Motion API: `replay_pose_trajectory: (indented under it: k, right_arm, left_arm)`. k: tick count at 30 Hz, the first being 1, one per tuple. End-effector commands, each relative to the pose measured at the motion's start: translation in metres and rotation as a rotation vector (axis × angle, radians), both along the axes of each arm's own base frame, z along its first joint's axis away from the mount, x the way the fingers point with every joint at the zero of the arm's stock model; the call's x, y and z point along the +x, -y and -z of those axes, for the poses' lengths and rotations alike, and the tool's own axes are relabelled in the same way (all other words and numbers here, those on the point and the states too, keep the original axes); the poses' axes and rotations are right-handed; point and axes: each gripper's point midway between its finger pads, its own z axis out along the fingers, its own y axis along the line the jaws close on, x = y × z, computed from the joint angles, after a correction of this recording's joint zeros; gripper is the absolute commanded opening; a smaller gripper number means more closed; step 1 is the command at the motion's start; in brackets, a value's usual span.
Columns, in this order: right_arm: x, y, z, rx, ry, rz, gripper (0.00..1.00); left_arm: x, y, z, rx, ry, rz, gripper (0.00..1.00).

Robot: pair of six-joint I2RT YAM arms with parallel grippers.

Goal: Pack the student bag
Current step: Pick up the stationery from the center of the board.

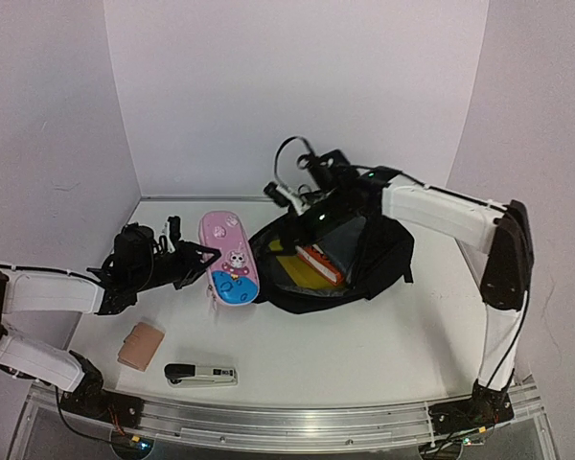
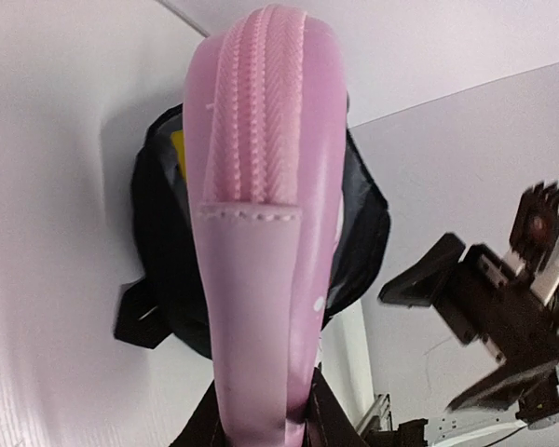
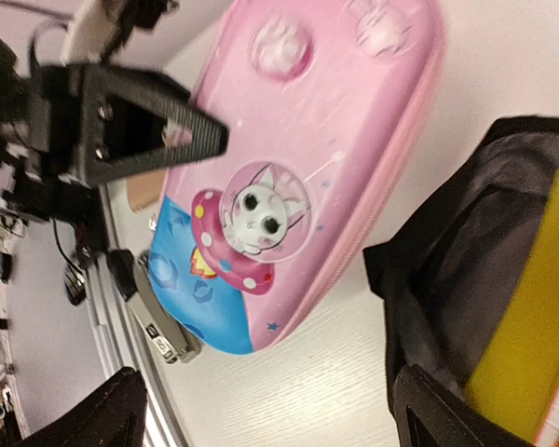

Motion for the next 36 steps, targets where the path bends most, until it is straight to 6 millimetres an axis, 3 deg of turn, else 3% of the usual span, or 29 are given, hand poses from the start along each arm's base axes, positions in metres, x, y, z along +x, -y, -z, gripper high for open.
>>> replay_pose_trajectory:
  k: [1, 5, 9, 16, 22, 27, 31, 32, 36]
  right_arm:
    - [0.0, 0.015, -0.057, 0.198, -0.113, 0.058, 0.97]
    - [-0.005, 0.011, -0.07, 0.293, -0.17, 0.081, 0.98]
    - [-0.006, 0.012, -0.062, 0.287, -0.173, 0.083, 0.98]
    - [-0.022, 0.006, -0.073, 0.387, -0.235, 0.028, 0.92]
    - [-0.032, 0.004, -0.075, 0.395, -0.225, -0.007, 0.71]
    - [-0.035, 0.005, -0.082, 0.407, -0.207, -0.029, 0.45]
    - [-0.044, 0.023, -0.094, 0.416, -0.139, -0.048, 0.29]
    - [-0.045, 0.031, -0.095, 0.41, -0.13, -0.047, 0.26]
    - [-0.065, 0.063, -0.08, 0.298, -0.054, -0.081, 0.21]
  left_arm:
    - [0.002, 0.012, -0.093, -0.183, 0.243, 0.037, 0.0]
    - [0.003, 0.018, -0.128, -0.274, 0.337, 0.025, 0.0]
    - [0.0, 0.03, -0.152, -0.347, 0.397, 0.048, 0.0]
    - [0.002, 0.049, -0.165, -0.43, 0.431, 0.081, 0.0]
    - [0.003, 0.065, -0.161, -0.45, 0.433, 0.117, 0.0]
    - [0.001, 0.075, -0.148, -0.477, 0.403, 0.156, 0.05]
    - [-0.008, 0.089, -0.134, -0.331, 0.368, 0.252, 0.39]
    - [-0.01, 0.091, -0.119, -0.25, 0.32, 0.269, 0.46]
    - [-0.028, 0.077, -0.089, -0.007, 0.254, 0.336, 0.81]
